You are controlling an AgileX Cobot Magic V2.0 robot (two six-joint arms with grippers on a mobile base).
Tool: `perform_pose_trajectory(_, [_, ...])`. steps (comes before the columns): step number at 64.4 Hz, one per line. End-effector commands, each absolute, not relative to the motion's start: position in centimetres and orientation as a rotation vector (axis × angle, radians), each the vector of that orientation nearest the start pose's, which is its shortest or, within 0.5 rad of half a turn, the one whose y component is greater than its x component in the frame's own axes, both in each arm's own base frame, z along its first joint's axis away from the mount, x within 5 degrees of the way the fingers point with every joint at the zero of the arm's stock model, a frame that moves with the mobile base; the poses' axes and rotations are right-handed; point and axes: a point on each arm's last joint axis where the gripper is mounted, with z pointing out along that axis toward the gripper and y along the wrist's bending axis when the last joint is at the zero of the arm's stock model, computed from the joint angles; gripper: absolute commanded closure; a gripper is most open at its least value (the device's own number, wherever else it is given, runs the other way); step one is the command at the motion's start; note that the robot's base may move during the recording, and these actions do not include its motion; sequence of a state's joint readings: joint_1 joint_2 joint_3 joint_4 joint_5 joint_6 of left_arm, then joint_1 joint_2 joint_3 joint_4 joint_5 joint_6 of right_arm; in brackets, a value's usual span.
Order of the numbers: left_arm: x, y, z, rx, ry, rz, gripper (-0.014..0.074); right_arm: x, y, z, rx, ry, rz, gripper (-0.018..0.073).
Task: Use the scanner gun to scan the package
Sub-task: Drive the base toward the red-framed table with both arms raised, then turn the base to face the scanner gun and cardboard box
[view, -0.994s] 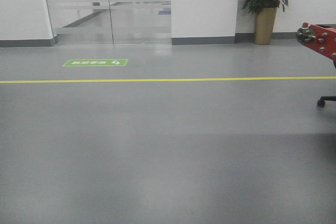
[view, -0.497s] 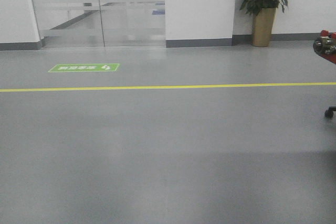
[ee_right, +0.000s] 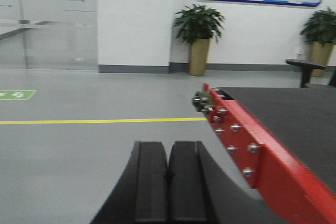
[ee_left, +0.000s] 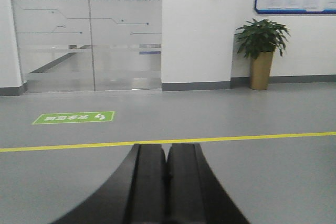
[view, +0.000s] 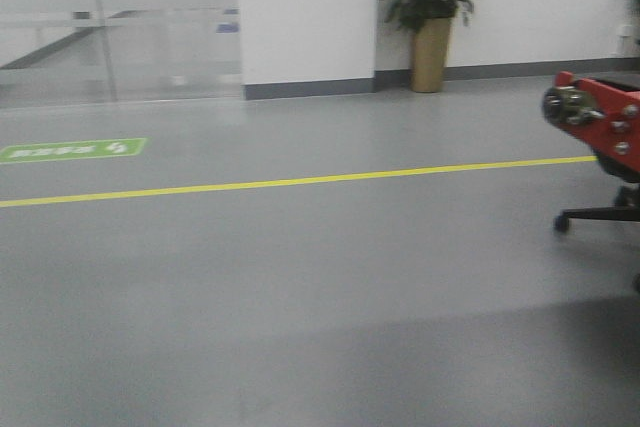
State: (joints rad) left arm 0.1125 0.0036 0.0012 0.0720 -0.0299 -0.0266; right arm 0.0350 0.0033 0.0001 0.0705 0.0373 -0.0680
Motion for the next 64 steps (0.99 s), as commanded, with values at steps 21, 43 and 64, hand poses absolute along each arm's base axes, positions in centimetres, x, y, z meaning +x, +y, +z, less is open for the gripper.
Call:
perform_pose_trajectory(21, [5.54, 0.61, 21.71, -0.057, 1.440, 0.118, 0.0708, 5.62, 0.18, 21.20, -0.027, 1.497, 0.023, 0.0722])
perform_pose_trajectory(43, [5.54, 0.61, 21.71, -0.057, 1.440, 0.118, 0.0708, 5.62, 0.18, 21.20, -0.027, 1.497, 0.023, 0.0722])
perform_pose_trajectory(64, [5.54, 0.61, 21.71, -0.057, 1.440, 0.118, 0.0708, 5.62, 0.18, 21.20, -0.027, 1.497, 0.023, 0.0722])
